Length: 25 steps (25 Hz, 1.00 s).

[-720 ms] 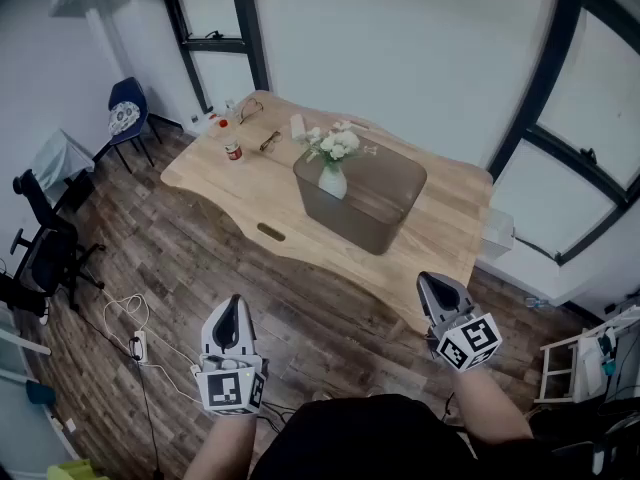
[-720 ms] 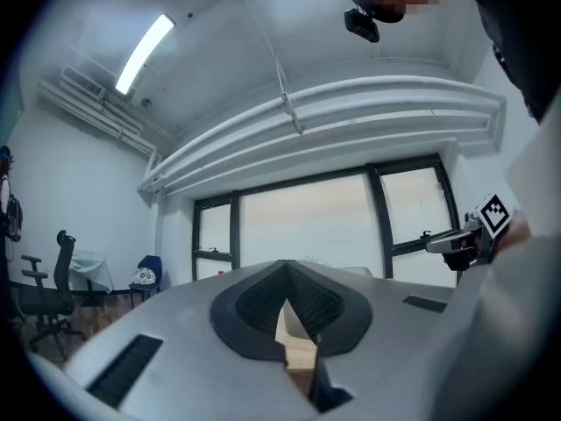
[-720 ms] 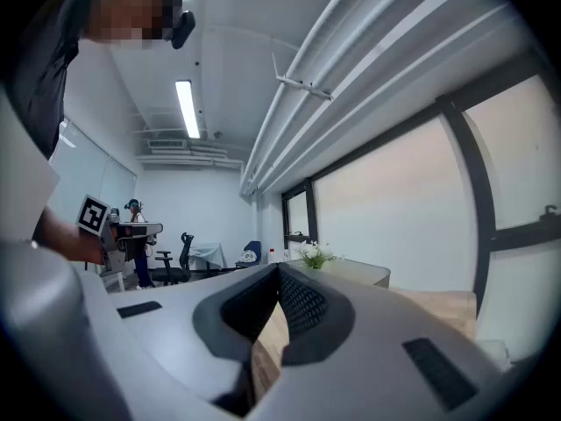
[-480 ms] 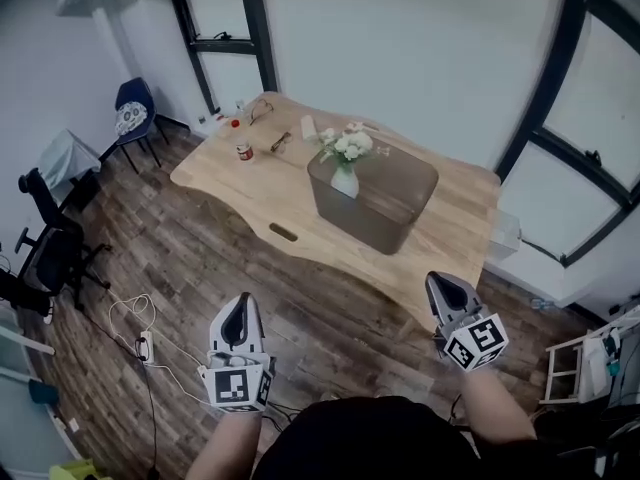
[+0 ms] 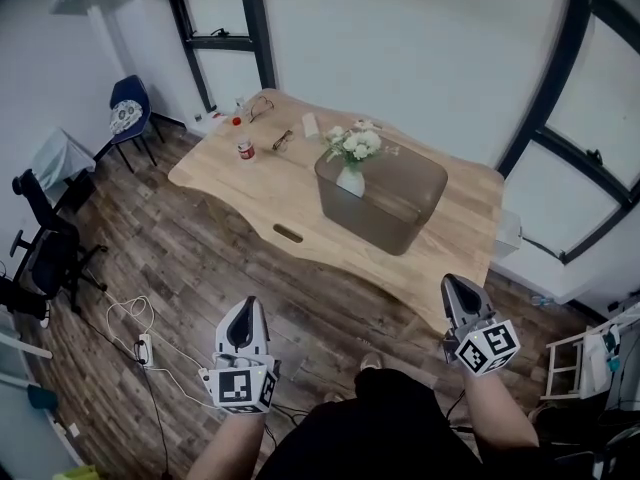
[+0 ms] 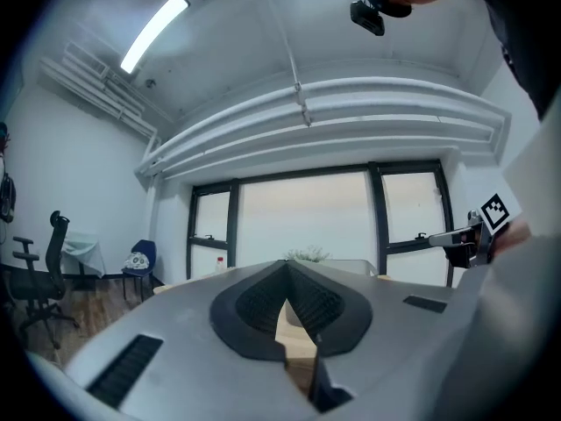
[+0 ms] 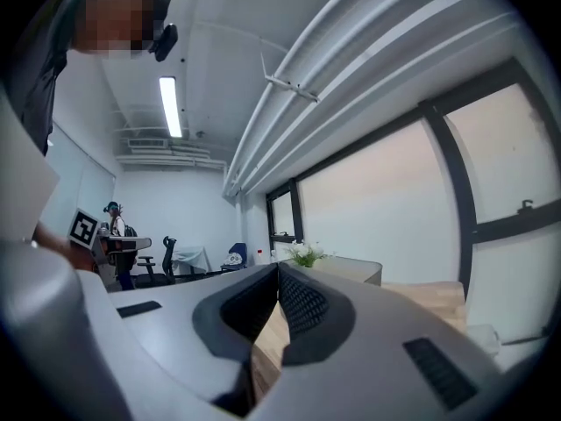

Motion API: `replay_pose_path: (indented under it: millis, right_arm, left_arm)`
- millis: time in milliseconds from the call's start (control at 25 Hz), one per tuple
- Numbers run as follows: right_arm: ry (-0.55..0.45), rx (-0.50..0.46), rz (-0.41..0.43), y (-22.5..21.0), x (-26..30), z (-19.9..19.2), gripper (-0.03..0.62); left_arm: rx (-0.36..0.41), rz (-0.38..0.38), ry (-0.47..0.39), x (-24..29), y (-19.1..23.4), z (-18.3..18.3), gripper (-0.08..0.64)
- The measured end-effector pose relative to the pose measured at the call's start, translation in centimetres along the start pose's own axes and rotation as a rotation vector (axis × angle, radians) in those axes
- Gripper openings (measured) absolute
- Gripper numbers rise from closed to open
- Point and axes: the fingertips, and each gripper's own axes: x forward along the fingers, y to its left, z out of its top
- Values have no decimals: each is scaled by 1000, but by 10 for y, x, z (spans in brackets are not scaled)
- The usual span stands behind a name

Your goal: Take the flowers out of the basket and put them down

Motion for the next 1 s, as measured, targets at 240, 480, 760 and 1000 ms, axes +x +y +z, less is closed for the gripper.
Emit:
replay_pose_path:
  millis: [240, 480, 760, 1000]
  right_arm:
    - [-15, -23, 13, -25, 45, 5, 23]
    - [-17, -122, 110, -31, 108, 15, 23]
    - [-22, -189, 202, -48, 172, 27, 23]
    - [-10, -176, 255, -63, 204, 26, 23]
  left_arm:
    - [7, 21, -3, 44, 10, 2, 5]
    - [46, 44, 3, 100, 18, 16, 5]
    - [97, 45, -13, 168, 15, 33, 5]
    - [101, 82, -13, 208, 22, 29, 5]
